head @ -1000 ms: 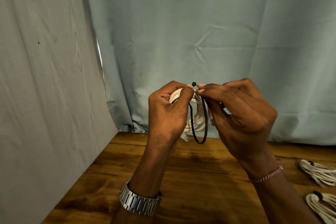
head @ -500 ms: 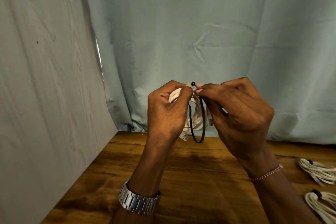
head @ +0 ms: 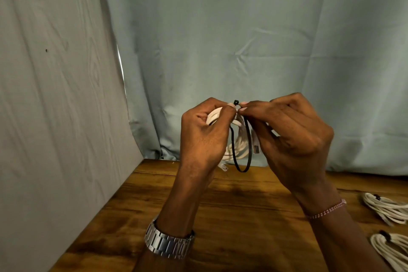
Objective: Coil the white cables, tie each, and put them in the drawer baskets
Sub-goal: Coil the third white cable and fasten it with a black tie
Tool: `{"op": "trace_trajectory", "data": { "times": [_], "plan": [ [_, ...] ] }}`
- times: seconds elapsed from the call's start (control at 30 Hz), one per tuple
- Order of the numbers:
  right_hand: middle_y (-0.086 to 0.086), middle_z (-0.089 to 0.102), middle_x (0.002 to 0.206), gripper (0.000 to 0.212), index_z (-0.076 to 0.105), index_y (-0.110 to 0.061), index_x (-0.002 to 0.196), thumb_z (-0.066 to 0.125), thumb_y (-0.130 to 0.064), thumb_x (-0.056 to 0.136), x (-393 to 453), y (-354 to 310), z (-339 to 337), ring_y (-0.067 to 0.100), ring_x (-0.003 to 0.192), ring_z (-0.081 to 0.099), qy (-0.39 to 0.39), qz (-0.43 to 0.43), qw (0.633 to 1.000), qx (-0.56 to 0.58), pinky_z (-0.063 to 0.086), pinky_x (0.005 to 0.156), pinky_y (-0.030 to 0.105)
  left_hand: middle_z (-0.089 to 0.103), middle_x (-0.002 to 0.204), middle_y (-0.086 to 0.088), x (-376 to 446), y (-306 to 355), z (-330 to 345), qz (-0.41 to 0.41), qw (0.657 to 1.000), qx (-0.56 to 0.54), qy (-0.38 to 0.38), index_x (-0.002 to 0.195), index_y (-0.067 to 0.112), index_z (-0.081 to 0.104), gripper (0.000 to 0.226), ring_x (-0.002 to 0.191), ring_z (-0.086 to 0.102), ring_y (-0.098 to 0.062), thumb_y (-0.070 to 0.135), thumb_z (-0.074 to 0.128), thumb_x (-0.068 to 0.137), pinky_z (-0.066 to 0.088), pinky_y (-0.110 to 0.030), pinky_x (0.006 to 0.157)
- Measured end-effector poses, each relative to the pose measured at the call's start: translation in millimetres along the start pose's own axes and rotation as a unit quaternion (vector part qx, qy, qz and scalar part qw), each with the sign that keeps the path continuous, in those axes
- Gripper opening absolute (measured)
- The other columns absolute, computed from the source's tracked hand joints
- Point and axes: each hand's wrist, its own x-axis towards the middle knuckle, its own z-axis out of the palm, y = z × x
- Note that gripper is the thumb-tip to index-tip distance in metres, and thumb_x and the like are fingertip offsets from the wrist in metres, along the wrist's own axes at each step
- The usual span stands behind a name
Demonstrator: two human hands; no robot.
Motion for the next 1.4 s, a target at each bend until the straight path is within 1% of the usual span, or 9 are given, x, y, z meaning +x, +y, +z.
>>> {"op": "trace_trajectory", "data": {
  "times": [0.13, 0.4, 0.6, 0.73, 0.93, 1.07, 1.2, 1.3, 1.4],
  "plan": [
    [0.001, 0.076, 0.102, 0.01, 0.077, -0.005, 0.101, 0.072, -0.008, 0.094, 2.7, 0.8, -5.0, 0.019, 0.088, 0.069, -0.01, 0.015, 1.0, 0.018, 0.053, 0.077, 0.031, 0.061, 0.059, 0.012, 0.0, -2.4, -0.7, 0.008, 1.0, 0.01, -0.018, 0.082, 0.014, 0.074, 0.016, 0.043, 0.049, -0.001, 0.012, 0.062, 0.094, 0.036, -0.013, 0.045],
    [0.007, 0.078, 0.102, 0.012, 0.079, -0.004, 0.095, 0.07, -0.011, 0.096, 2.4, 2.3, -5.7, 0.027, 0.084, 0.073, -0.01, -0.03, 0.999, -0.028, 0.051, 0.075, 0.036, 0.059, 0.058, 0.011, 0.2, -4.2, -0.7, 0.003, 1.0, 0.013, -0.017, 0.081, 0.013, 0.073, 0.017, 0.044, 0.047, -0.001, 0.014, 0.062, 0.095, 0.036, -0.015, 0.046],
    [0.006, 0.077, 0.102, 0.01, 0.08, -0.006, 0.095, 0.072, -0.012, 0.095, 0.7, 2.7, -2.6, 0.028, 0.084, 0.071, -0.019, -0.035, 0.999, -0.018, 0.052, 0.072, 0.035, 0.058, 0.055, 0.011, 0.3, -3.5, -1.7, -0.007, 1.0, 0.003, -0.016, 0.084, 0.013, 0.074, 0.015, 0.042, 0.046, -0.002, 0.016, 0.063, 0.095, 0.037, -0.018, 0.046],
    [0.005, 0.077, 0.102, 0.012, 0.08, -0.006, 0.096, 0.071, -0.013, 0.096, 2.2, 2.6, -4.3, 0.025, 0.085, 0.071, -0.022, -0.027, 0.999, -0.011, 0.052, 0.073, 0.034, 0.055, 0.051, 0.013, 0.4, -2.7, -1.8, -0.009, 1.0, 0.002, -0.02, 0.083, 0.012, 0.073, 0.016, 0.04, 0.046, -0.002, 0.013, 0.062, 0.094, 0.036, -0.015, 0.045],
    [-0.001, 0.076, 0.102, 0.011, 0.079, -0.01, 0.101, 0.076, -0.012, 0.091, 4.1, 3.5, -8.4, 0.009, 0.094, 0.068, -0.044, 0.053, 0.997, 0.041, 0.051, 0.08, 0.026, 0.055, 0.052, 0.014, 0.9, -3.3, -4.3, 0.01, 0.999, 0.026, -0.038, 0.081, 0.013, 0.073, 0.018, 0.041, 0.044, -0.001, 0.015, 0.062, 0.094, 0.033, -0.015, 0.045],
    [-0.005, 0.075, 0.103, 0.012, 0.08, -0.017, 0.101, 0.078, -0.015, 0.089, 8.4, 9.1, -14.2, 0.01, 0.096, 0.068, -0.072, 0.122, 0.986, 0.089, 0.053, 0.074, 0.025, 0.048, 0.045, 0.017, 1.9, -4.0, -8.4, 0.024, 0.995, 0.05, -0.087, 0.08, 0.013, 0.07, 0.021, 0.04, 0.044, 0.0, 0.013, 0.059, 0.097, 0.032, -0.016, 0.048],
    [-0.011, 0.075, 0.105, 0.019, 0.079, -0.022, 0.105, 0.077, -0.013, 0.088, 13.6, 16.3, -21.0, 0.004, 0.1, 0.07, -0.133, 0.178, 0.96, 0.168, 0.057, 0.074, 0.024, 0.053, 0.05, 0.016, 4.1, -4.3, -11.3, 0.041, 0.989, 0.059, -0.126, 0.08, 0.008, 0.07, 0.02, 0.043, 0.047, 0.001, 0.008, 0.059, 0.096, 0.034, -0.014, 0.049],
    [-0.013, 0.073, 0.111, 0.026, 0.076, -0.024, 0.113, 0.077, -0.017, 0.088, 15.0, 18.4, -24.9, 0.003, 0.096, 0.07, -0.159, 0.191, 0.954, 0.17, 0.056, 0.076, 0.016, 0.058, 0.059, 0.01, 3.5, -5.4, -11.0, 0.008, 0.991, 0.041, -0.129, 0.081, 0.011, 0.07, 0.02, 0.046, 0.048, -0.001, 0.013, 0.059, 0.097, 0.037, -0.02, 0.048],
    [-0.01, 0.072, 0.113, 0.028, 0.074, -0.023, 0.117, 0.075, -0.02, 0.089, 14.1, 20.8, -25.6, 0.005, 0.091, 0.07, -0.147, 0.186, 0.959, 0.153, 0.055, 0.075, 0.013, 0.055, 0.058, 0.004, 2.3, -5.1, -10.5, -0.035, 0.99, 0.016, -0.139, 0.082, 0.012, 0.07, 0.022, 0.045, 0.039, -0.009, 0.016, 0.056, 0.099, 0.03, -0.022, 0.041]
  ]
}}
